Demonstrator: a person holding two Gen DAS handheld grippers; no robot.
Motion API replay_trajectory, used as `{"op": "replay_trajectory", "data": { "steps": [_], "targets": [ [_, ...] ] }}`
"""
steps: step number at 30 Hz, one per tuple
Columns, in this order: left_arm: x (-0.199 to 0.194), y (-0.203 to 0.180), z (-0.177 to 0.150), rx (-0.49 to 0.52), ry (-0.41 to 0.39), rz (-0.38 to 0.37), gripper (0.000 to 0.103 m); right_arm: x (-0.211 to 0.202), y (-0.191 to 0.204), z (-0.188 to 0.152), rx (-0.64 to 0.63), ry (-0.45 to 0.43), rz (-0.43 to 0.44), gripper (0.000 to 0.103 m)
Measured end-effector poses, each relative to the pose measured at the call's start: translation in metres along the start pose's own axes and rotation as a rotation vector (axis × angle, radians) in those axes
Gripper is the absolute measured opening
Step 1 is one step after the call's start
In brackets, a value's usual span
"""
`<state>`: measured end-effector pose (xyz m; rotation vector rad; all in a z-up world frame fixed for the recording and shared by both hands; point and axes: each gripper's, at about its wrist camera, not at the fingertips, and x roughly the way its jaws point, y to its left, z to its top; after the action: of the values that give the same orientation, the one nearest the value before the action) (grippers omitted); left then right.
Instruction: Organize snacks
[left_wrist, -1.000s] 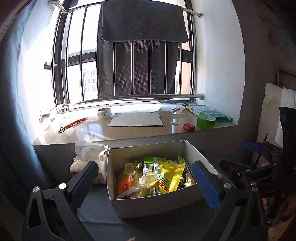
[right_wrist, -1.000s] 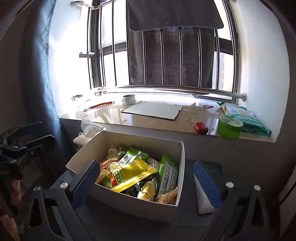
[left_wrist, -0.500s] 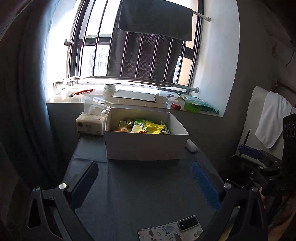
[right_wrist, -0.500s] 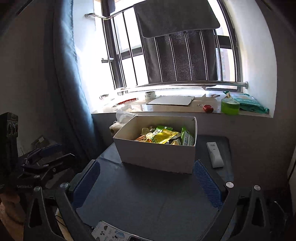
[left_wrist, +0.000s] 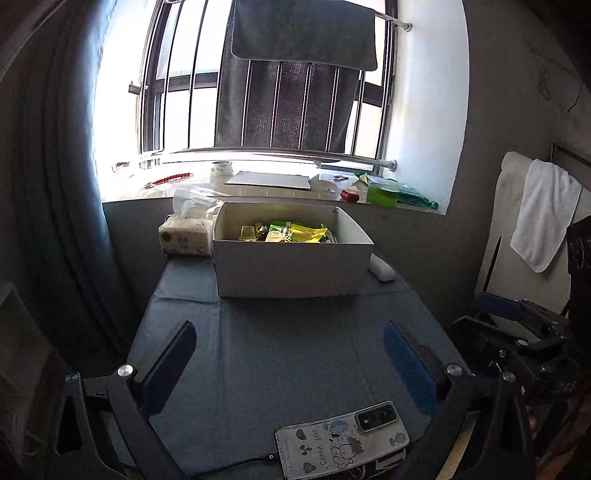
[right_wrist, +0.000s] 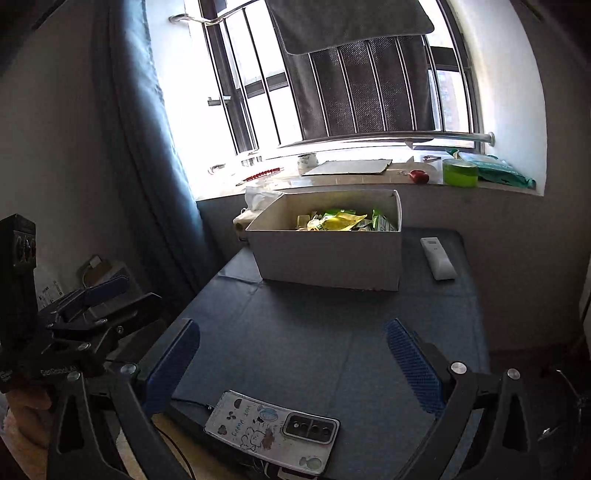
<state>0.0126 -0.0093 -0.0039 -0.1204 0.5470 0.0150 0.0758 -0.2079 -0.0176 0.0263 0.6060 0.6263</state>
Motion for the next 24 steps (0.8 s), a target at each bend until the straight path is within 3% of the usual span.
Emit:
{"op": "replay_trajectory", "data": {
  "steps": [24],
  "targets": [
    [0.0073, -0.0026, -0.0023, -0.006, 0.023, -0.015, 0.103, 0.0003, -0.0004, -0.0011, -0.001, 0.016, -0.024, 0.103]
  ]
}}
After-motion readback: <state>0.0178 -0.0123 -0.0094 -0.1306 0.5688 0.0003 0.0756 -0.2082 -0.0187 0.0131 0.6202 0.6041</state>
